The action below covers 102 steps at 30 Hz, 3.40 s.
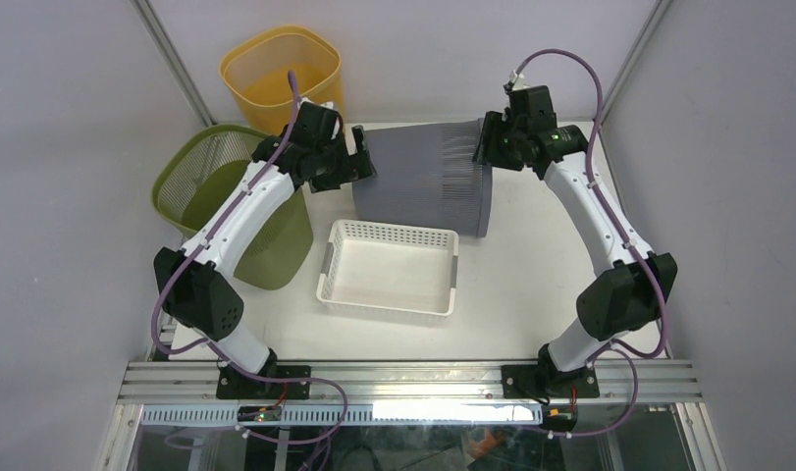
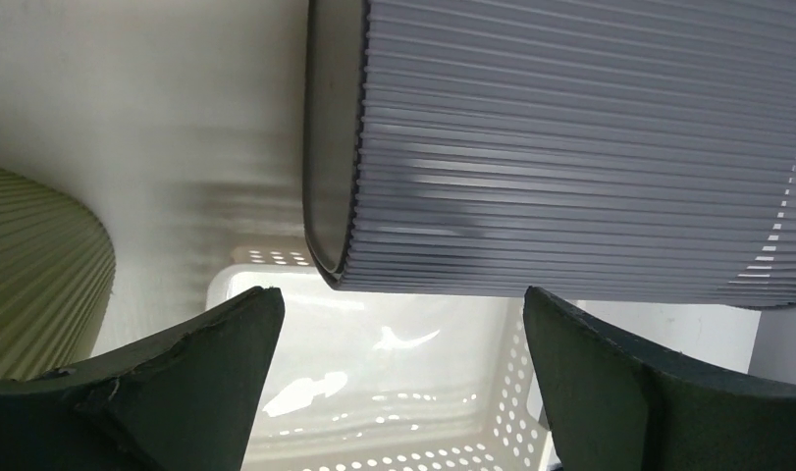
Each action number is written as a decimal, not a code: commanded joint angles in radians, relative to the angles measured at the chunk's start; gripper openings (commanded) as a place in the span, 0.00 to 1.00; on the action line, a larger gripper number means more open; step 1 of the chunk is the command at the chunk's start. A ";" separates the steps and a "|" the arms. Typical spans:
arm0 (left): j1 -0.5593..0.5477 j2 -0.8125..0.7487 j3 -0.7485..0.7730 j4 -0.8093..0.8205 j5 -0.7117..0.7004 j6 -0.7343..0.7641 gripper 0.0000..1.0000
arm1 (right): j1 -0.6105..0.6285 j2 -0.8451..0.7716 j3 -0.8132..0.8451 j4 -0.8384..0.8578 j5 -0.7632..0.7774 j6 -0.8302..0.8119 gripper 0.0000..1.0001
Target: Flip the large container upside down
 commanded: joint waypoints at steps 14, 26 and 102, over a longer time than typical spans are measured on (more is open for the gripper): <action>0.008 0.047 -0.021 0.126 0.230 0.050 0.99 | 0.000 -0.036 -0.032 0.015 0.169 -0.053 0.31; 0.010 0.044 0.006 0.260 0.458 0.009 0.99 | 0.000 -0.054 -0.101 0.029 0.183 -0.051 0.23; -0.011 0.170 0.312 0.339 0.676 -0.153 0.99 | -0.145 -0.137 -0.385 0.230 -0.201 0.185 0.24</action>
